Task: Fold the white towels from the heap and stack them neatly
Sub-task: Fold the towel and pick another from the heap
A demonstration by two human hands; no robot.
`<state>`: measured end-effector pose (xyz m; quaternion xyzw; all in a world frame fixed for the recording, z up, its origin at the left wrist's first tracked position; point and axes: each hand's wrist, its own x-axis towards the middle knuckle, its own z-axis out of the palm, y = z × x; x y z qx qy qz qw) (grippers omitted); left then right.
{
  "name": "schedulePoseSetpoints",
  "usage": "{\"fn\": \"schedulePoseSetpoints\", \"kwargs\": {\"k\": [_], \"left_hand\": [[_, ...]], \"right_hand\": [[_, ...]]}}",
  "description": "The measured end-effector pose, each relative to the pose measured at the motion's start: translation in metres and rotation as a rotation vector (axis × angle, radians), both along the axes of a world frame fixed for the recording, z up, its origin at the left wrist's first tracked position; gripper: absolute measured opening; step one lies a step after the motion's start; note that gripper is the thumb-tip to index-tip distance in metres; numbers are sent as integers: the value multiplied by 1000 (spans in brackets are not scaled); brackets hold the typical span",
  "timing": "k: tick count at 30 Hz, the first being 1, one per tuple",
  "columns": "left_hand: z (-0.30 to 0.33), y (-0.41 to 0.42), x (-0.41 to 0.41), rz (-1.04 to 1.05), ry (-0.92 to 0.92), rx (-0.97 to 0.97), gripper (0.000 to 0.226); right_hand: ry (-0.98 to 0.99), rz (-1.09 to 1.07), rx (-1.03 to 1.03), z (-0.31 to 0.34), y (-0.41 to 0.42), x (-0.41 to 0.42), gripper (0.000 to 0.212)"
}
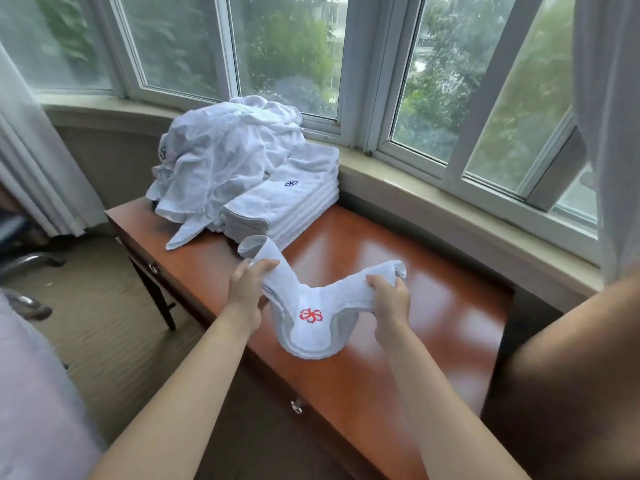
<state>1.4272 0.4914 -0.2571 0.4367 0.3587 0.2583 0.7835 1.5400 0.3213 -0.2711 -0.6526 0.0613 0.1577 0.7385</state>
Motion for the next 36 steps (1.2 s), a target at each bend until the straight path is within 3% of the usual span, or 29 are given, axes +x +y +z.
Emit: {"fn": "schedulePoseSetpoints", "kwargs": {"k": [3,9,14,16,21,36], "left_hand": [[10,27,14,-20,-28,27,22],[34,74,53,-31,-51,80,46],[63,127,98,-23,-57,114,10],[73,151,115,-60,-83,110,13],[80,215,152,-167,-104,91,28],[72,392,243,-511,-41,108,11]], "right_hand": [[-24,-4,62,13,27,7,13],[5,6,218,25,90,38,10],[14,7,348,49,147,74,11],[13,-17,379,57,169,88,12],[-10,-106,370,65,223,115,7],[-23,-509,307,69,384,127,4]]}}
